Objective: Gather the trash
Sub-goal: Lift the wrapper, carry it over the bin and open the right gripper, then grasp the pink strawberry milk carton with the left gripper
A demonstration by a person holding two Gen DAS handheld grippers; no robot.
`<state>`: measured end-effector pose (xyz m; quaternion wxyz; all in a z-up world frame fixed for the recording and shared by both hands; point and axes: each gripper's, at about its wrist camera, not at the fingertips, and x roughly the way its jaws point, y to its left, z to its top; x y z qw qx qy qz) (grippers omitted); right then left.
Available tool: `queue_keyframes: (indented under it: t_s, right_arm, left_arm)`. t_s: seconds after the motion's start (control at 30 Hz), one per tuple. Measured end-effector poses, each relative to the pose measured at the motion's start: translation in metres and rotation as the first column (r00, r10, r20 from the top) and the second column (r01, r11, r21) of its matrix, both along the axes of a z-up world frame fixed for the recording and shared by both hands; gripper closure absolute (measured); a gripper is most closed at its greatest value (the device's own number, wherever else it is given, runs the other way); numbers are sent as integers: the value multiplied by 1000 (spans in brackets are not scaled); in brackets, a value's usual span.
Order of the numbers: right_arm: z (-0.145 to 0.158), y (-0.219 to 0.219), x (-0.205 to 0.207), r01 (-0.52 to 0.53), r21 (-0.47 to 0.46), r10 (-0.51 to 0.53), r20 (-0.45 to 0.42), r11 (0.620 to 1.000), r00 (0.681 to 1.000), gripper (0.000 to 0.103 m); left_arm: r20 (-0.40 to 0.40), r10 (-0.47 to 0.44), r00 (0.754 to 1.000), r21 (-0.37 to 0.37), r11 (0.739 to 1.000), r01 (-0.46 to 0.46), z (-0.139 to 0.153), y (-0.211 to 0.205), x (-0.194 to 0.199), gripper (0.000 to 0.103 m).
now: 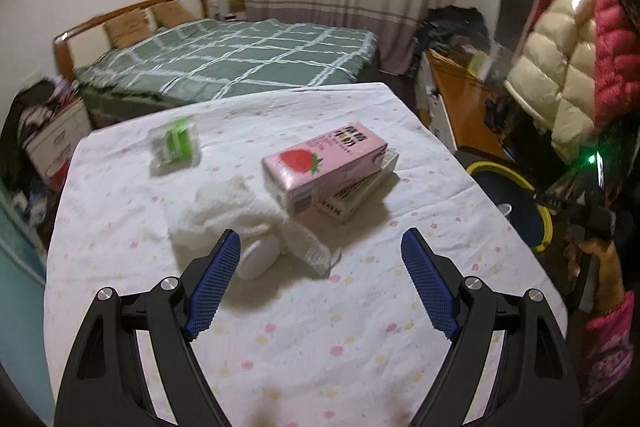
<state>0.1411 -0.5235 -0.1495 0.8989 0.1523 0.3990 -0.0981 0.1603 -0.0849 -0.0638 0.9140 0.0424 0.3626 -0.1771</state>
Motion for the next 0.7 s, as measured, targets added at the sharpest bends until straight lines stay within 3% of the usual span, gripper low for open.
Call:
queue_keyframes:
  t_s: [0.1, 0.3, 0.5, 0.7]
  right_arm:
    - [3, 4, -2, -9, 9, 9, 10, 1000, 1000, 72]
    - [5, 7, -3, -19, 22, 18, 15, 1000, 1000, 72]
    - [5, 9, -2, -22, 25, 21, 11, 999, 1000, 72]
    - [3, 9, 0, -29, 30, 29, 7, 999, 1000, 72]
  left_arm:
    - [6, -38, 999, 44, 998, 38, 0, -9, 18, 21]
    - [-18, -121, 992, 53, 991, 122, 0, -22, 59, 21]
    - [-25, -167, 986, 134, 976, 169, -12, -38, 93, 21]
    - [-93, -202, 975, 110, 971, 212, -25, -36, 120, 21]
